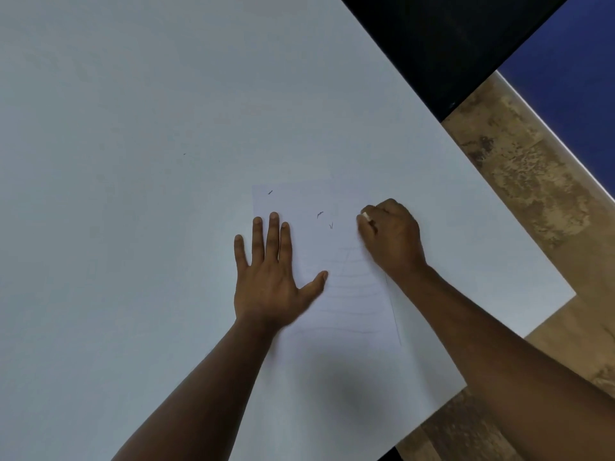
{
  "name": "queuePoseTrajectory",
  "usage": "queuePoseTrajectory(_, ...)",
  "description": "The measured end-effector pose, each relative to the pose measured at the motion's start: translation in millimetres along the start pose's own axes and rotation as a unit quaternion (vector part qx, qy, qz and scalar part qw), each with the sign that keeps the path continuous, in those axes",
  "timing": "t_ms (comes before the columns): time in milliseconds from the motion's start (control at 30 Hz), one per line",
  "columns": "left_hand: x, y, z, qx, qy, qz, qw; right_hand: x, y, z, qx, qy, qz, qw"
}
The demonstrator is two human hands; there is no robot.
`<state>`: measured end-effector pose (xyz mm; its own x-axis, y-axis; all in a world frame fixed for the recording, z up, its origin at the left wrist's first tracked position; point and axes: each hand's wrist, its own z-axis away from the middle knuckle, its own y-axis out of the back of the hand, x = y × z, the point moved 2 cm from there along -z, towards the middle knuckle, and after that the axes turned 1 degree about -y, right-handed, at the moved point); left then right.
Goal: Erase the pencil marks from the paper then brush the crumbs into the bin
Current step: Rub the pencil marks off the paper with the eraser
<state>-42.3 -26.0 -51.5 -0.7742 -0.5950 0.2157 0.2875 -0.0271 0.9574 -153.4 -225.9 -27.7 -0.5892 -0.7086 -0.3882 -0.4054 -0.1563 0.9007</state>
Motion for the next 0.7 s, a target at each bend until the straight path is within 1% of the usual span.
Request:
queuePoseTrajectory(67,-0.7,-0.2,-0.6,0.003,0.0,-0.001,1.0,-11.1,1.5,-1.3,-0.021,0.02,-0.065,0.997)
queuePoseTrajectory(133,-0.6,-0.8,-1.2,-0.001,0.0,-0.001,1.0,-20.2,-2.5,-0.7,-0.035,0.049,-0.092,0.994)
queuePoseTrajectory(200,-0.4,-2.3,-0.7,0.001,-0.001,-0.004,1.0,-24.9,-10.2,1.8,-0.057,0.092,-0.075,0.991)
queuePoseTrajectory(300,-0.1,-2.2,-1.0,-0.004,-0.002,-0.013,1.0,-24.4,-15.5,-10.0,-0.06,0.178,-0.055,0.981)
queuePoseTrajectory(333,-0.3,-2.2,-1.1,-0.008,-0.002,-0.015,1.0,-22.2,-17.2,-19.7,-0.06,0.195,-0.051,0.978)
queuePoseTrajectory(367,-0.1,-2.5,-1.3,-0.012,-0.002,-0.016,1.0,-18.7,-18.7,-32.0,-0.056,0.197,-0.044,0.978)
queuePoseTrajectory(400,0.3,-2.4,-1.3,-0.014,-0.002,-0.016,1.0,-14.2,-20.5,-45.9,-0.05,0.18,-0.044,0.981)
queuePoseTrajectory(467,0.1,-1.6,-1.8,-0.015,0.0,-0.016,1.0,-6.3,-24.2,-72.0,-0.05,0.121,-0.063,0.989)
queuePoseTrajectory(533,0.5,-1.1,-1.9,-0.019,0.002,-0.017,1.0,-2.0,-25.6,-87.6,-0.06,0.086,-0.085,0.991)
queuePoseTrajectory(633,0.5,-0.7,-1.3,-0.018,0.004,-0.02,1.0,-4.0,-15.9,-88.7,-0.06,0.068,-0.087,0.992)
queuePoseTrajectory(700,0.2,-0.2,-1.5,-0.008,0.007,-0.018,1.0,-7.6,-2.2,-76.6,-0.051,0.034,-0.114,0.992)
